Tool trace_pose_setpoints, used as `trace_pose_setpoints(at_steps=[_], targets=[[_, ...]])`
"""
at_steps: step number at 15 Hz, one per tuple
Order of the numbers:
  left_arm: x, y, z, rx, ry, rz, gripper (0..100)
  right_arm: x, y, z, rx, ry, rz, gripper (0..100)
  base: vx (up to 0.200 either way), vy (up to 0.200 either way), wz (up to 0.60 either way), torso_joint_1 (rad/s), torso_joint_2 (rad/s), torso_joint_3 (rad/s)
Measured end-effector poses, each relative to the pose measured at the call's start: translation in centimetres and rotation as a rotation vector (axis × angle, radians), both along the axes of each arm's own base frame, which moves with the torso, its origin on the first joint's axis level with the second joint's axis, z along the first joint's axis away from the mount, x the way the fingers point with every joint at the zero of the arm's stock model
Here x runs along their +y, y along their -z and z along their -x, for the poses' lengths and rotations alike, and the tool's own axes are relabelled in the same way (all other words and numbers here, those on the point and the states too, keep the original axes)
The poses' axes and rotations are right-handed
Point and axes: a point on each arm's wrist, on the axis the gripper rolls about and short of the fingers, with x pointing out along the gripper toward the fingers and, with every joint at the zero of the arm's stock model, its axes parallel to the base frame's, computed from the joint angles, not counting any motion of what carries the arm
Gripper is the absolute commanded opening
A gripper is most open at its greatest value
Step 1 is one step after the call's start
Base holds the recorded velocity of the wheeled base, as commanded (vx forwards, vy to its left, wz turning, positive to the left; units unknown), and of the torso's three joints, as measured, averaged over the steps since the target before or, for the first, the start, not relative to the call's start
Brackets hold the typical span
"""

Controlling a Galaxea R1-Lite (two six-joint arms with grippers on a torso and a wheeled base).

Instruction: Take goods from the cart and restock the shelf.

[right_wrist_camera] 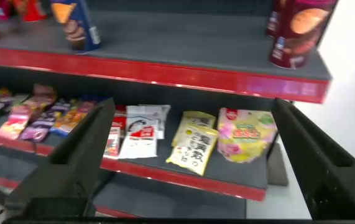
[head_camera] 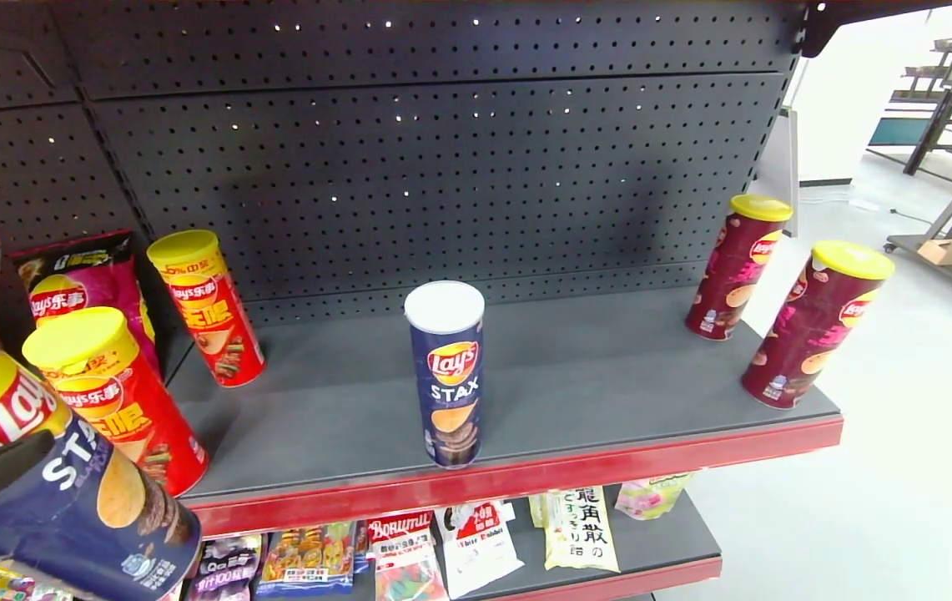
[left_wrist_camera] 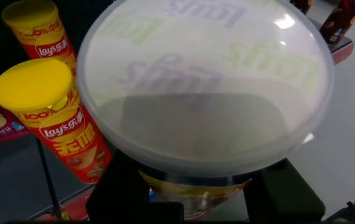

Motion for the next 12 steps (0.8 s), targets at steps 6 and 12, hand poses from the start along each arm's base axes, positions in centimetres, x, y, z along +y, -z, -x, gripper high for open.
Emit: trace_pose_setpoints(at_steps=[6, 12], targets=[[-0.1, -0.3, -0.9, -0.015, 0.011, -0.001, 0, 0.3, 0.0, -0.5, 0.067, 0.122, 0.026, 100, 0.000, 0.000, 0.00, 0.000, 0.00, 0.000], [-0.1, -0.2, -1.2, 0.000, 0.014, -0.001, 0, 0.6, 0.0, -0.5, 0.073, 0.315, 0.022, 100, 0.000, 0.000, 0.00, 0.000, 0.00, 0.000]])
